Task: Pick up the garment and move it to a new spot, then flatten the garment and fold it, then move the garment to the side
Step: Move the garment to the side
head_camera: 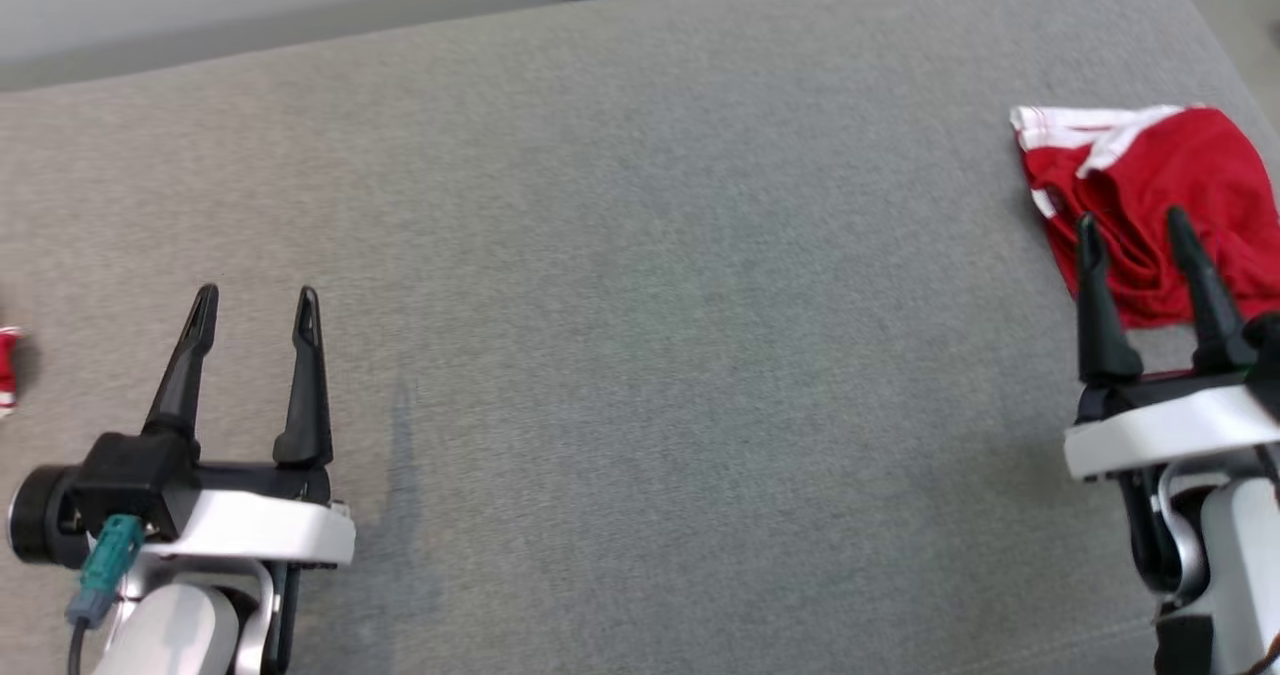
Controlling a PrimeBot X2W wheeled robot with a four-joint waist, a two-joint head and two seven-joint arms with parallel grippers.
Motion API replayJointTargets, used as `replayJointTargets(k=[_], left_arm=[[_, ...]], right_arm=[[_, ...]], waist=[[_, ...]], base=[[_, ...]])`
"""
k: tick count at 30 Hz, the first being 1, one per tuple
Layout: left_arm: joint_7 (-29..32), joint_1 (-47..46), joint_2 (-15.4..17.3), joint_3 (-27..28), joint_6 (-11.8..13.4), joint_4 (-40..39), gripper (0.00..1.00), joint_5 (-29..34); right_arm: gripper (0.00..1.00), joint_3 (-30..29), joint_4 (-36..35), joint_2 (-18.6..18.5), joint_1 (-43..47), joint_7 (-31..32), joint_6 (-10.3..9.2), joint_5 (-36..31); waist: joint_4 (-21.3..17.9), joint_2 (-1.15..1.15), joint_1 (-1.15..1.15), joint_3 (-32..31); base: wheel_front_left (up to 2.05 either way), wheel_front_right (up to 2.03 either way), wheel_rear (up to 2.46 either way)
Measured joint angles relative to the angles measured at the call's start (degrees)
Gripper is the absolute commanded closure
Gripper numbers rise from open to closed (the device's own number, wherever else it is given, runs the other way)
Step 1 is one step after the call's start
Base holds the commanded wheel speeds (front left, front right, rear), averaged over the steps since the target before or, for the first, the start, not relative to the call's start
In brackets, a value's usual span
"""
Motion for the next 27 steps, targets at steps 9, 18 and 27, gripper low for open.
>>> replayJointTargets(k=[9,18,27], left_arm=[[-0.6,5.9,-0.6,0.6,1.1,1.3,0.00,-0.9],[0.1,10.0,-0.6,-1.2,1.2,1.5,0.00,-0.9],[1.7,13.0,0.0,-2.3,1.8,0.5,0.00,-1.0]], right_arm=[[0.00,0.5,-7.5,2.2,9.4,4.7,0.00,-0.9],[0.00,-1.6,-14.0,3.0,18.3,8.6,0.00,-1.8],[0.00,-3.0,-19.5,3.6,25.2,11.7,0.00,-2.1]], waist=[[6.3,0.00,0.00,-6.4],[9.5,0.00,0.00,-12.5],[9.9,0.00,0.00,-16.4]], base=[[0.00,0.00,0.00],[0.00,0.00,0.00],[0.00,0.00,0.00]])
